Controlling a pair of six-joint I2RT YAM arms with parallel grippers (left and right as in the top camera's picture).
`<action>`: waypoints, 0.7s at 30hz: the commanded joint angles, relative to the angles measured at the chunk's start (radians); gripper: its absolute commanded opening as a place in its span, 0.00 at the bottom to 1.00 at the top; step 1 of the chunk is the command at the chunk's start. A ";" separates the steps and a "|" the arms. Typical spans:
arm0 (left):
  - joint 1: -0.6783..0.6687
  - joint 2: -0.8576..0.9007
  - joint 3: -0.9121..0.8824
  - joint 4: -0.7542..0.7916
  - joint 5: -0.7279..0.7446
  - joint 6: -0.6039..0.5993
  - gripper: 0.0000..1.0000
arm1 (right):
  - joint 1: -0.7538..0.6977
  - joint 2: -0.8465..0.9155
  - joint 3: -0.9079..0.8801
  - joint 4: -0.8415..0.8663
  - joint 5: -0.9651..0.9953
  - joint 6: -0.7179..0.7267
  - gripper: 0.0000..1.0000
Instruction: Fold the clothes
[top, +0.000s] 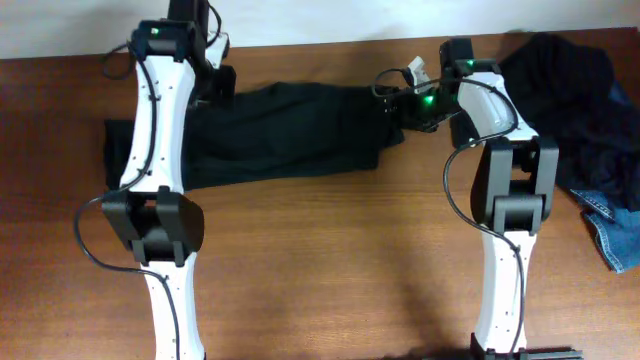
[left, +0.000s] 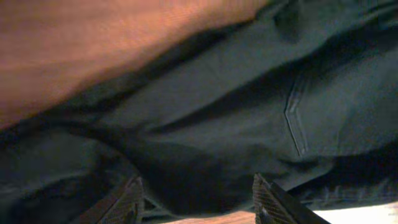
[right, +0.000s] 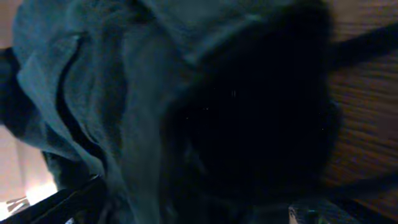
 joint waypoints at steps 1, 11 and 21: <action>0.005 -0.030 0.024 -0.010 -0.038 0.016 0.58 | 0.064 0.074 -0.016 -0.006 -0.047 -0.011 0.99; 0.007 -0.030 0.023 -0.009 -0.042 0.016 0.59 | 0.121 0.074 -0.016 0.016 -0.057 -0.010 0.33; 0.013 -0.030 0.023 -0.022 -0.042 0.016 0.58 | -0.013 0.050 -0.016 -0.047 -0.057 -0.022 0.04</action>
